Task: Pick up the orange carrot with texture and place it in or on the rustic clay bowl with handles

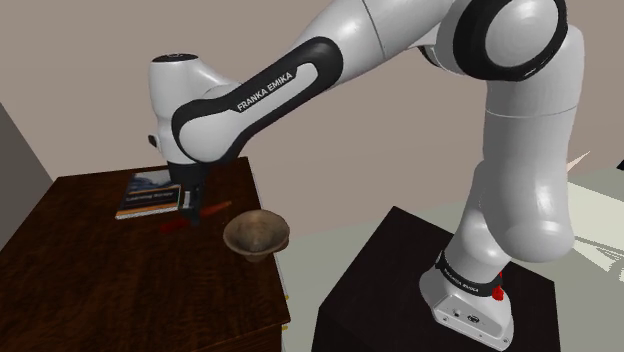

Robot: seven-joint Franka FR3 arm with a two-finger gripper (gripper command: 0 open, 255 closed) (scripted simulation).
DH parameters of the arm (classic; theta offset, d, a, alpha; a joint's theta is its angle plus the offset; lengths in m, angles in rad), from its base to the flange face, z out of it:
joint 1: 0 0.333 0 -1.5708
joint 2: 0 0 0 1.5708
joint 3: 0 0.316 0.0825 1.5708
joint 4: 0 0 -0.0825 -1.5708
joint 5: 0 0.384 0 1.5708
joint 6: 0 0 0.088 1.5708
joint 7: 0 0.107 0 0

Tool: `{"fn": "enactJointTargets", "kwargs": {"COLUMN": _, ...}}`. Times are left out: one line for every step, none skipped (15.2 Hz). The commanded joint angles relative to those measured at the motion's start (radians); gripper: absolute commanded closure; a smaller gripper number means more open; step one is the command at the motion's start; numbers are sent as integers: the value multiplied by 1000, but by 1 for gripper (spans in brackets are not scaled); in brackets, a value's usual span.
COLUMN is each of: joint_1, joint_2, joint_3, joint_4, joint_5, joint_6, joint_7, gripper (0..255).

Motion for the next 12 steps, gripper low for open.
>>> {"fn": "enactJointTargets", "kwargs": {"joint_1": -23, "joint_2": -78, "joint_3": 3, "joint_4": -112, "joint_5": 21, "joint_6": 35, "joint_7": -25, "gripper": 255}}
{"fn": "enactJointTargets", "kwargs": {"joint_1": -34, "joint_2": -113, "joint_3": 4, "joint_4": -162, "joint_5": 33, "joint_6": 51, "joint_7": -40, "gripper": 255}}
{"fn": "enactJointTargets", "kwargs": {"joint_1": -44, "joint_2": -147, "joint_3": 4, "joint_4": -210, "joint_5": 44, "joint_6": 65, "joint_7": -56, "gripper": 255}}
{"fn": "enactJointTargets", "kwargs": {"joint_1": -54, "joint_2": -181, "joint_3": 3, "joint_4": -257, "joint_5": 56, "joint_6": 79, "joint_7": -73, "gripper": 255}}
{"fn": "enactJointTargets", "kwargs": {"joint_1": -63, "joint_2": -214, "joint_3": 2, "joint_4": -302, "joint_5": 69, "joint_6": 91, "joint_7": -90, "gripper": 255}}
{"fn": "enactJointTargets", "kwargs": {"joint_1": -72, "joint_2": -248, "joint_3": 0, "joint_4": -347, "joint_5": 82, "joint_6": 103, "joint_7": -108, "gripper": 255}}
{"fn": "enactJointTargets", "kwargs": {"joint_1": -80, "joint_2": -281, "joint_3": -3, "joint_4": -390, "joint_5": 95, "joint_6": 113, "joint_7": -127, "gripper": 255}}
{"fn": "enactJointTargets", "kwargs": {"joint_1": -87, "joint_2": -314, "joint_3": -6, "joint_4": -432, "joint_5": 108, "joint_6": 122, "joint_7": -147, "gripper": 255}}
{"fn": "enactJointTargets", "kwargs": {"joint_1": -94, "joint_2": -346, "joint_3": -11, "joint_4": -472, "joint_5": 120, "joint_6": 131, "joint_7": -166, "gripper": 255}}
{"fn": "enactJointTargets", "kwargs": {"joint_1": -93, "joint_2": -337, "joint_3": -11, "joint_4": -477, "joint_5": 118, "joint_6": 144, "joint_7": -165, "gripper": 255}}
{"fn": "enactJointTargets", "kwargs": {"joint_1": -92, "joint_2": -328, "joint_3": -12, "joint_4": -482, "joint_5": 116, "joint_6": 158, "joint_7": -164, "gripper": 255}}
{"fn": "enactJointTargets", "kwargs": {"joint_1": -92, "joint_2": -319, "joint_3": -12, "joint_4": -486, "joint_5": 114, "joint_6": 171, "joint_7": -163, "gripper": 255}}
